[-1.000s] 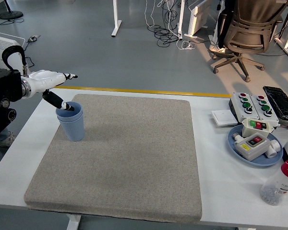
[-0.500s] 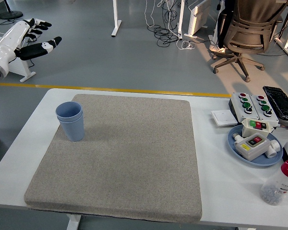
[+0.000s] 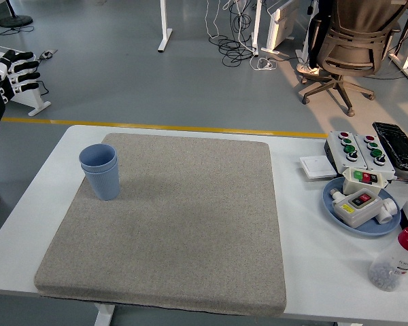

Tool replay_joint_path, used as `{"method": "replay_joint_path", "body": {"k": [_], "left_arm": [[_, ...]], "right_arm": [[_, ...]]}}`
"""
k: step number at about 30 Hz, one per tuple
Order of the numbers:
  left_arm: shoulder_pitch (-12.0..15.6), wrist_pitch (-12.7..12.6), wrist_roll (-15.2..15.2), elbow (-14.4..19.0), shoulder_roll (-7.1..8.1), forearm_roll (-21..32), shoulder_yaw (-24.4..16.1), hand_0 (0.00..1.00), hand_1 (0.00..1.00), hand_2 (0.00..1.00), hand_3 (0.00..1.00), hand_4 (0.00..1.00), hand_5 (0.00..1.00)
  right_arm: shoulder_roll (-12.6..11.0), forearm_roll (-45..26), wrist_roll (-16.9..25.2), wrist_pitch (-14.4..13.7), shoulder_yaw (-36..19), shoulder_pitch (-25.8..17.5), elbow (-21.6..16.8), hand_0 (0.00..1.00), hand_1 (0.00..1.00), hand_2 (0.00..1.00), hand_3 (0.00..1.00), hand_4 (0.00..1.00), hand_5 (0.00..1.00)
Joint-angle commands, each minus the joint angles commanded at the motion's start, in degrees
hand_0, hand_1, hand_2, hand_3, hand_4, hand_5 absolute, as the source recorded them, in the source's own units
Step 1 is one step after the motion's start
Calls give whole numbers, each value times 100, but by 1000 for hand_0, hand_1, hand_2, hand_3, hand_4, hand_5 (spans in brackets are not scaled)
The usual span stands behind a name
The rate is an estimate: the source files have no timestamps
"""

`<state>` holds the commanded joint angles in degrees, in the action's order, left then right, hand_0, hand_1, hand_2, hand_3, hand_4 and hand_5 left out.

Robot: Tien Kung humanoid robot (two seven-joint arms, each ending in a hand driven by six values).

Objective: Push cup pick cup insert cup

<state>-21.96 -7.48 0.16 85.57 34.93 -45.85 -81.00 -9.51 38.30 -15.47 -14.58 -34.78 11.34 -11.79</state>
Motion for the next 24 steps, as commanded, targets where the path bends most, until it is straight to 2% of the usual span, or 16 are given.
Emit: {"method": "replay_joint_path", "body": {"k": [2, 3, 6, 9, 12, 14, 16, 20, 24], "left_arm": [[217, 44, -62, 66, -97, -4, -104, 797, 854, 882, 849, 609, 998], [401, 125, -99, 163, -227, -26, -220, 856, 886, 927, 886, 617, 998], [833, 213, -142, 319, -490, -116, -431, 856, 886, 927, 886, 617, 998], [1242, 293, -130, 431, -861, -294, -728, 864, 888, 935, 890, 618, 998], [1667, 293, -118, 474, -1433, -416, -1089, 864, 888, 935, 890, 618, 998], [1771, 272, -128, 444, -1616, -377, -1137, 864, 888, 935, 890, 618, 998], [1868, 258, -131, 383, -1680, -309, -1116, 851, 874, 925, 876, 620, 998], [1968, 259, -192, 320, -1603, -261, -1081, 851, 874, 925, 876, 620, 998], [1998, 272, -210, 270, -1620, -292, -1102, 846, 867, 913, 859, 618, 998]], "right_arm": [[6, 49, -11, 7, -34, -11, 2, 672, 616, 629, 590, 154, 497], [8, 93, -18, 17, -58, -21, 3, 672, 616, 628, 590, 154, 498], [9, 124, -18, 26, -75, -37, 5, 672, 616, 628, 590, 154, 498], [2, 97, -11, 26, -56, -58, 5, 671, 616, 628, 590, 154, 495], [6, 128, -15, 26, -81, -84, 7, 671, 616, 628, 590, 154, 495], [10, 184, -26, 32, -117, -92, 8, 671, 616, 628, 590, 154, 495], [13, 304, -50, 50, -188, -92, 9, 671, 616, 629, 590, 154, 497], [4, 349, -56, 62, -206, -94, 9, 671, 616, 629, 590, 154, 497], [-9, 248, -29, 55, -135, -96, 10, 672, 616, 629, 590, 155, 497]]}}
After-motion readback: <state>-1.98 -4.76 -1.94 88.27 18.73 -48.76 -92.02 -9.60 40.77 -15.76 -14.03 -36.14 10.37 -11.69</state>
